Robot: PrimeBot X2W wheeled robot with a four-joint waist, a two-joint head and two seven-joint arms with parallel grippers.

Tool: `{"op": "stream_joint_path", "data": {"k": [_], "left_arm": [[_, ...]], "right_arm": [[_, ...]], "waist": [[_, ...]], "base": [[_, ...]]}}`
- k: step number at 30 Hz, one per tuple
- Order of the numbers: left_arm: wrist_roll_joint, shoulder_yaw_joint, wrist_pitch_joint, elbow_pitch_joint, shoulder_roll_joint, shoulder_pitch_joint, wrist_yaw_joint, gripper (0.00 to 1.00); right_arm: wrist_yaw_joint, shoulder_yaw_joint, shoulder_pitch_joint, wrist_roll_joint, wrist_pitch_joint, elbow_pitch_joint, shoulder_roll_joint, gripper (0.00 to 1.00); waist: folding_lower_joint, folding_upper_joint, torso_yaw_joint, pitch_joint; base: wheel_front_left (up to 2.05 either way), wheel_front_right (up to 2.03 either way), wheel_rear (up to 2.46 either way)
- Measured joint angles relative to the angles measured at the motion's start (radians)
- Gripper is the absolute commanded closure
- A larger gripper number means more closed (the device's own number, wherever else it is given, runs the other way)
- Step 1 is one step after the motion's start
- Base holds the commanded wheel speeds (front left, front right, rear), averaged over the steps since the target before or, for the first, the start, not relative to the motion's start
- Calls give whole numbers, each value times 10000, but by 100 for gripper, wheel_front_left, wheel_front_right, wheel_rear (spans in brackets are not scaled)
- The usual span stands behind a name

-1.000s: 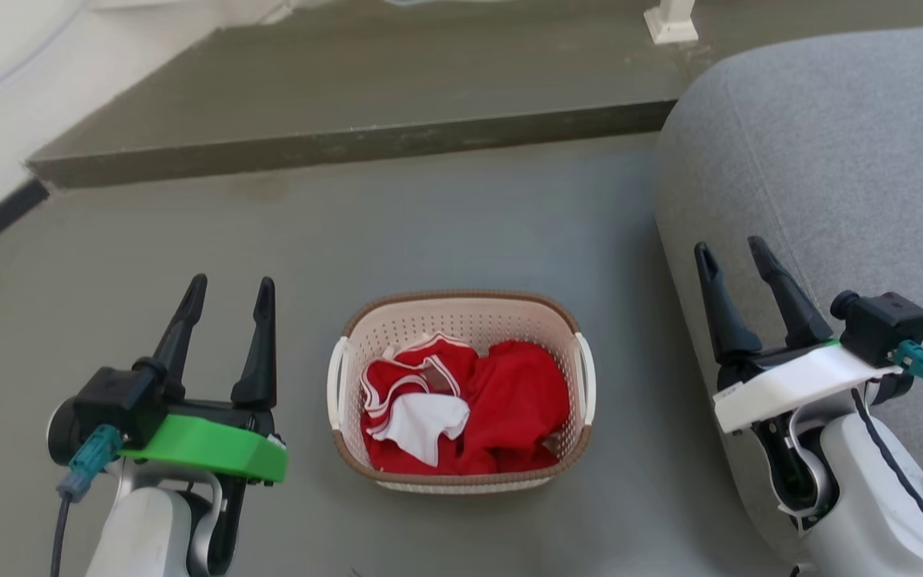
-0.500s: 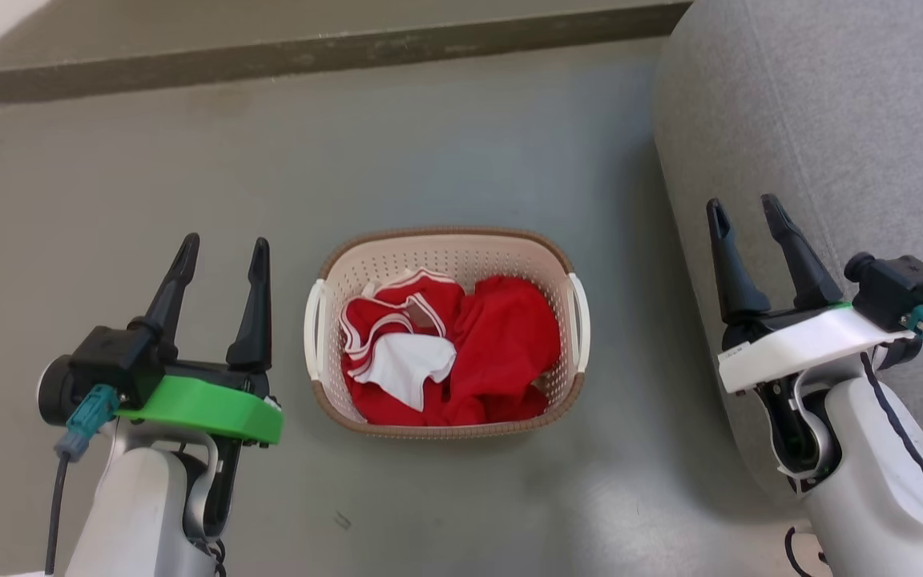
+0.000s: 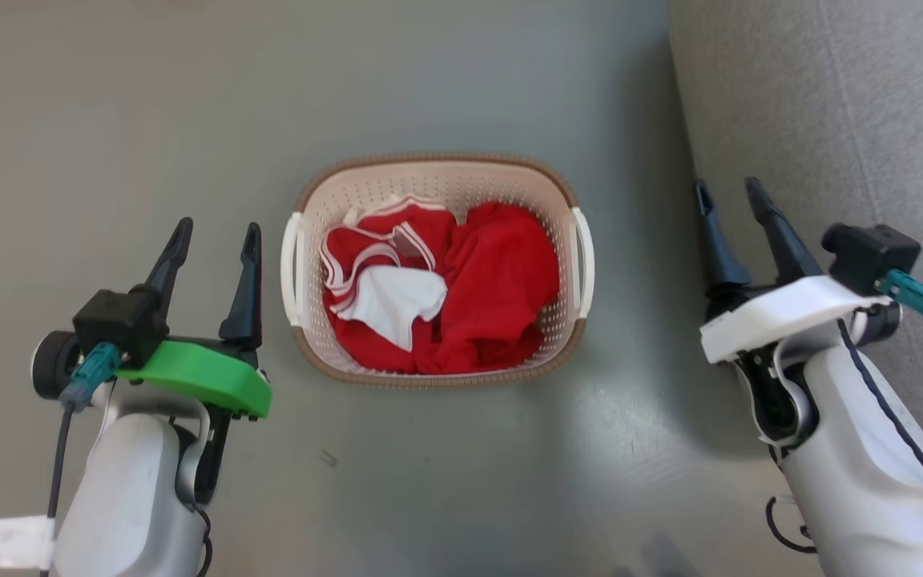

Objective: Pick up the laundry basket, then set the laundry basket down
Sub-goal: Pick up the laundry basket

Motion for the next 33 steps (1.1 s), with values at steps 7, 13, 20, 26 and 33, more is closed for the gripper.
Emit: {"op": "stream_joint_path", "data": {"k": [7,13,20,26,33], "left_arm": [[-52,-257,0,1149,33,-670,-2,0],[-217,-316,17,2006,59,-1334,-44,0],[-546,-314,157,2805,92,-2254,-46,0],[-692,-656,550,3423,155,-3055,-46,0],[-790,-882,763,4061,316,-4047,-46,0]], "right_arm": [[86,146,-656,8,0,872,196,0],[90,230,-1242,8,0,1710,199,0],[161,405,-2087,38,4,2669,284,0],[173,571,-2905,119,56,3227,416,0],[194,790,-3829,151,107,3871,468,0]], "waist": [[0,0,-14,687],[1,0,-34,1245],[1,0,-59,1953],[0,0,-76,2614],[0,0,-109,3411]], "base": [[0,0,0],[0,0,0],[0,0,0],[0,0,0],[0,0,0]]}}
